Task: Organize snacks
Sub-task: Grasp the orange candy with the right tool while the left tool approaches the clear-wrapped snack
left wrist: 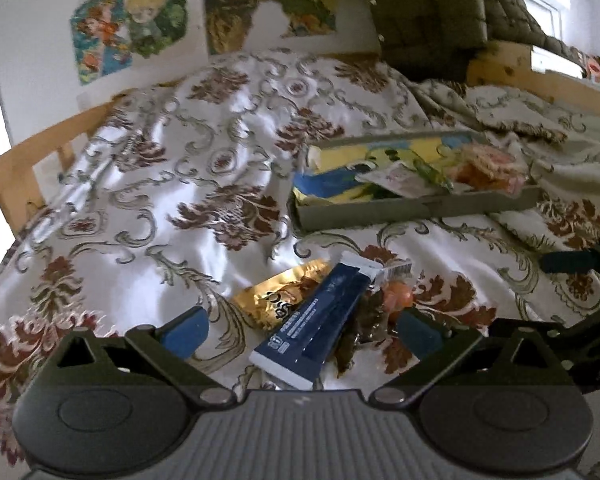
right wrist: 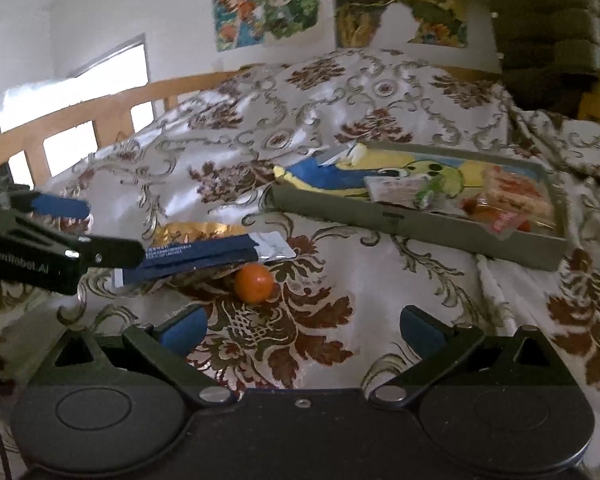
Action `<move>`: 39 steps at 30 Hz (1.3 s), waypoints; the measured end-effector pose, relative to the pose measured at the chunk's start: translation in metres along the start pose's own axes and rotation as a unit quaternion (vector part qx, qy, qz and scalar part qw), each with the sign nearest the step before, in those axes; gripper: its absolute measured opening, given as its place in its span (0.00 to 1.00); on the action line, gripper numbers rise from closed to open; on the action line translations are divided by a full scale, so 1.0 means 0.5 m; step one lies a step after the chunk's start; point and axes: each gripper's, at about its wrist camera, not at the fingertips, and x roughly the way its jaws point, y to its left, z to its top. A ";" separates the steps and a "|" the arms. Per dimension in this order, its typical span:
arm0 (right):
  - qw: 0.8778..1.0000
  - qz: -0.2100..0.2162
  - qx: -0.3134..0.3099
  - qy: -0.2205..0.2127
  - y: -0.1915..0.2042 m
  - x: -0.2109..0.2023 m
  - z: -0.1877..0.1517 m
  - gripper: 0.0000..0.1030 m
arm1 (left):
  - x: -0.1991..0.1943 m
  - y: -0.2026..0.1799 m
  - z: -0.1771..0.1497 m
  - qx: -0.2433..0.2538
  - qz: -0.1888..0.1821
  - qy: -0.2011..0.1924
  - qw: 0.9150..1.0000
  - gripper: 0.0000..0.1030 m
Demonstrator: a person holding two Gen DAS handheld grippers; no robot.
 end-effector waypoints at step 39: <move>0.983 0.165 -0.071 0.044 -0.022 0.219 0.046 0.49 | 0.123 -0.154 -0.012 0.346 -0.052 0.089 0.933 0.54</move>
